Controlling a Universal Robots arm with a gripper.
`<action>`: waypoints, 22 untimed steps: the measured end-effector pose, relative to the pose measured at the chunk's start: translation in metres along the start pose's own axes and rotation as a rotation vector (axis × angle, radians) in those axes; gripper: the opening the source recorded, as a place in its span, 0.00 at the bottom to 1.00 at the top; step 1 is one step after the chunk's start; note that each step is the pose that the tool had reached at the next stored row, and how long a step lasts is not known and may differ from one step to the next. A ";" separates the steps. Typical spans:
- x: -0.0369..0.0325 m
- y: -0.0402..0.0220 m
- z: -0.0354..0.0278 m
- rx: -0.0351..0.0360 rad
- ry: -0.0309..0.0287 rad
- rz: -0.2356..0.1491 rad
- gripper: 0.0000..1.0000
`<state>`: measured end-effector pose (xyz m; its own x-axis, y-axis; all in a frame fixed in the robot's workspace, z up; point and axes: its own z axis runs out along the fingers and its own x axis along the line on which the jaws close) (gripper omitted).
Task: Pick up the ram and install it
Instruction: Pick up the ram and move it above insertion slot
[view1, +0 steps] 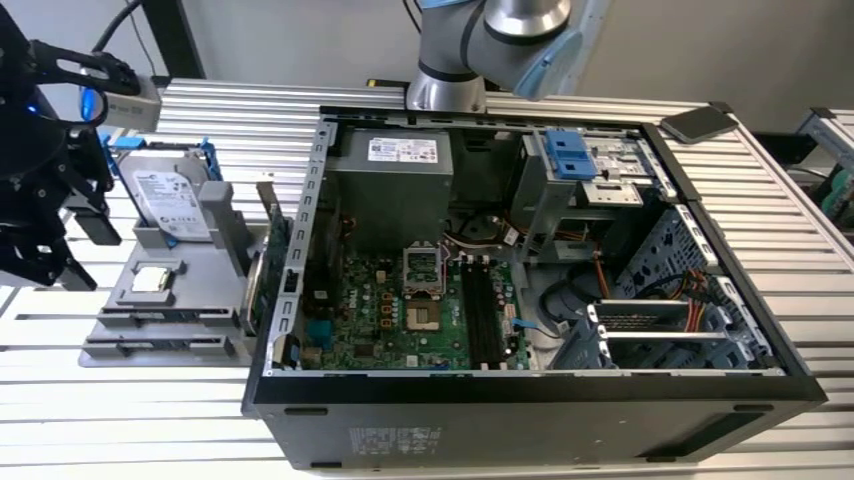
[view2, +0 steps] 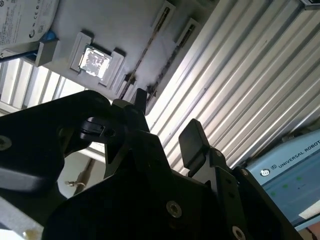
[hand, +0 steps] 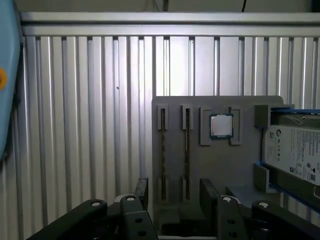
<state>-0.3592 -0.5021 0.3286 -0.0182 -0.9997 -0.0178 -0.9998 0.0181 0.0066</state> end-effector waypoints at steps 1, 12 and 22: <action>0.0003 0.0000 0.0010 -0.0001 0.0000 -0.001 1.00; 0.0032 -0.0002 0.0137 -0.0008 -0.0006 -0.019 1.00; 0.0038 -0.0004 0.0294 -0.0028 -0.0006 -0.019 1.00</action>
<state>-0.3591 -0.5053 0.2992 0.0011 -0.9998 -0.0185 -1.0000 -0.0012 0.0091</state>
